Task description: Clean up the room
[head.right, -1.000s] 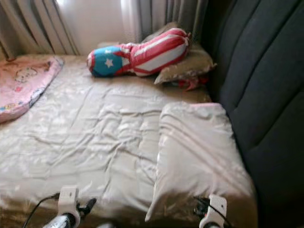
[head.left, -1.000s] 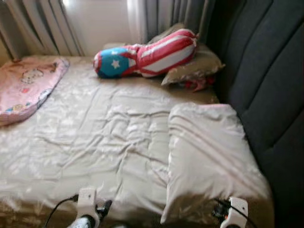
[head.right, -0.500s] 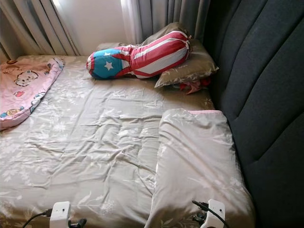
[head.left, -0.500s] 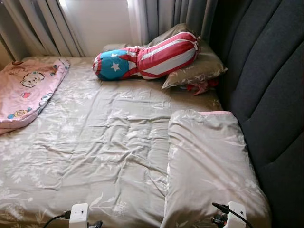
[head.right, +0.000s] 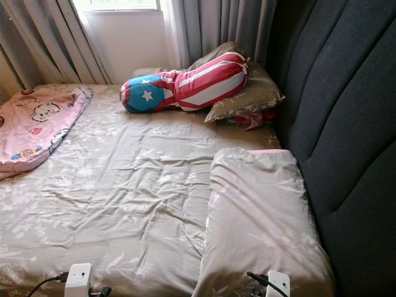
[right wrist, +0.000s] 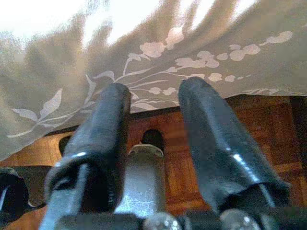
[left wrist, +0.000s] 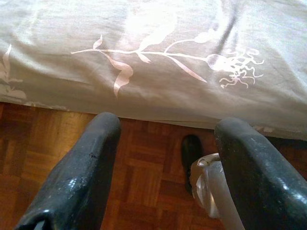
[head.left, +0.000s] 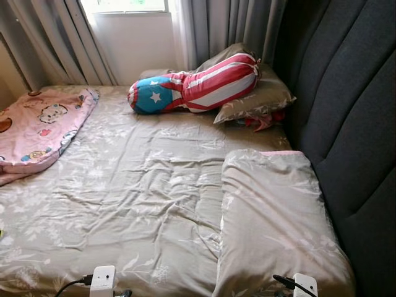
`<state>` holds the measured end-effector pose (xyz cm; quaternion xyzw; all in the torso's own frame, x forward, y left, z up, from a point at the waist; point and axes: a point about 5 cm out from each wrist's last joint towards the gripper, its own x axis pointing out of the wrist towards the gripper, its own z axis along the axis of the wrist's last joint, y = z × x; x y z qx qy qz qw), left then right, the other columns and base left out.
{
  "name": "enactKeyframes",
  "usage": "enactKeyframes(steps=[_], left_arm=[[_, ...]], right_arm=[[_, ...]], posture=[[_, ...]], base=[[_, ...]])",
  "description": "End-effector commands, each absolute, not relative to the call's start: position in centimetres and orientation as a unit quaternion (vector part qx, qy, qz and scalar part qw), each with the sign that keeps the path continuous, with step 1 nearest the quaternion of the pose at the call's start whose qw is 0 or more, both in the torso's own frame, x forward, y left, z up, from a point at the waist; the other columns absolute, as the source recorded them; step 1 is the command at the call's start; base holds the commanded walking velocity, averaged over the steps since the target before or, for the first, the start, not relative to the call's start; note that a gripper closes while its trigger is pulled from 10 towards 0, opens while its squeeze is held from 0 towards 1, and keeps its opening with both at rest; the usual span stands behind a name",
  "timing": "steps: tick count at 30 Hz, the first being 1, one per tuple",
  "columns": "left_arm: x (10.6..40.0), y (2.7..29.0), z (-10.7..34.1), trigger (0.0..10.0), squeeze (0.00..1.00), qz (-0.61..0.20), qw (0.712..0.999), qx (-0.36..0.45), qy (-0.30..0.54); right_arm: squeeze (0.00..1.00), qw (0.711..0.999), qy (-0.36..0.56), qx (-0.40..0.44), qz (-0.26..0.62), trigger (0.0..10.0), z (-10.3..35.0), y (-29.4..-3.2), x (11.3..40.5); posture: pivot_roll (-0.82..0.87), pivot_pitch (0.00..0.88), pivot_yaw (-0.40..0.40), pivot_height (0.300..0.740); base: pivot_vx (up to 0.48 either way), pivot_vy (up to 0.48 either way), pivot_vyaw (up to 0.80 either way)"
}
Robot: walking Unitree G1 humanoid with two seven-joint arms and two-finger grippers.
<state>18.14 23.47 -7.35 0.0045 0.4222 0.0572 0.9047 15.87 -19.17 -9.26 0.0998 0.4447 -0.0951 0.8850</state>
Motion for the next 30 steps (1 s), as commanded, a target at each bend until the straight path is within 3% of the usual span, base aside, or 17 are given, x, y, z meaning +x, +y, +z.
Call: enactKeyframes(steps=[1, 5, 6, 7, 8, 22, 30], left_arm=[[18.2, 23.6, -7.3, 10.0, 0.00, 0.051, 0.903, 0.009, 0.427], [18.9, 22.2, -7.3, 10.0, 0.00, 0.031, 0.904, 0.016, 0.426], [19.1, 22.0, -7.3, 10.0, 0.00, 0.028, 0.905, 0.017, 0.424], [19.4, 21.8, -7.2, 10.0, 0.00, 0.025, 0.906, 0.016, 0.421], [19.8, 21.7, -7.0, 10.0, 0.00, 0.025, 0.909, 0.015, 0.415], [20.6, 20.8, -6.8, 10.0, 0.00, 0.000, 0.911, 0.017, 0.411], [19.7, 22.6, -6.8, 10.0, 0.00, 0.018, 0.906, 0.053, 0.419]], right_arm=[[1.00, 0.883, 0.449, 0.098, -0.090, 10.0, -9.3, -18.8, 16.0], [1.00, 0.884, 0.448, 0.094, -0.090, 10.0, -9.1, -18.8, 16.5], [0.95, 0.885, 0.445, 0.099, -0.092, 10.0, -9.0, -18.8, 16.7], [0.51, 0.887, 0.440, 0.104, -0.093, 10.0, -8.9, -18.9, 16.9], [0.00, 0.889, 0.438, 0.101, -0.090, 10.0, -8.8, -18.9, 17.2], [0.00, 0.882, 0.445, 0.108, -0.112, 10.0, -9.3, -19.6, 15.8], [0.00, 0.876, 0.457, 0.098, -0.113, 10.0, -9.8, -20.1, 14.1]], posture=[[-0.04, 0.000, 0.035, 0.740], [-0.06, 0.000, 0.051, 0.740], [-0.06, 0.000, 0.047, 0.740], [-0.05, 0.000, 0.042, 0.740], [-0.05, 0.000, 0.033, 0.740], [-0.09, 0.000, 0.056, 0.740], [-0.11, 0.000, 0.032, 0.740]], base=[[0.000, 0.000, 0.00], [0.000, 0.000, 0.00], [0.000, 0.000, 0.00], [0.000, 0.000, 0.00], [0.000, 0.000, 0.00], [0.000, 0.000, 0.00], [0.000, 0.000, 0.00]])
